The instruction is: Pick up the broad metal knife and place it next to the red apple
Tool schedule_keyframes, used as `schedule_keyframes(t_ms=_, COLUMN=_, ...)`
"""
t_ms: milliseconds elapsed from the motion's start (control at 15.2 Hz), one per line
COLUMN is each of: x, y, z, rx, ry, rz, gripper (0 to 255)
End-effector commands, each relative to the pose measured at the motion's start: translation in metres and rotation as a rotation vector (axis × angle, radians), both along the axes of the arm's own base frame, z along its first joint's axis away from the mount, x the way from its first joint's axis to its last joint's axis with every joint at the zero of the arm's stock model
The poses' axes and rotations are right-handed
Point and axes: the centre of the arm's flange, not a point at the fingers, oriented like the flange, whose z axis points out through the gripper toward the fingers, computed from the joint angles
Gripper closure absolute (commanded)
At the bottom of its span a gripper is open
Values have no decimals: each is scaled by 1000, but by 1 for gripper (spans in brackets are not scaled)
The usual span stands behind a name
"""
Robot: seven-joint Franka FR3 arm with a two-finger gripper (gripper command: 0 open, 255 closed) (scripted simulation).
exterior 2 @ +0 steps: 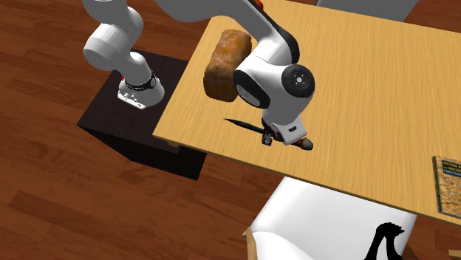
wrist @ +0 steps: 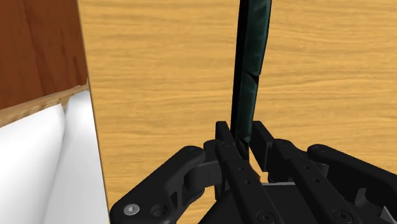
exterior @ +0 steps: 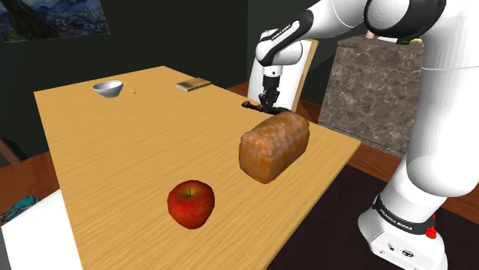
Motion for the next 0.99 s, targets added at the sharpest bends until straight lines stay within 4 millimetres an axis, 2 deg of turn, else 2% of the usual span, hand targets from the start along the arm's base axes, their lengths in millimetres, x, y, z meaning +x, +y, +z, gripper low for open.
schedule_keyframes(t_ms=0, x=0, y=1, z=11, rx=0, ry=0, rz=0, gripper=255)
schedule_keyframes(t_ms=924, x=0, y=1, z=85, rx=0, ry=0, rz=0, gripper=255)
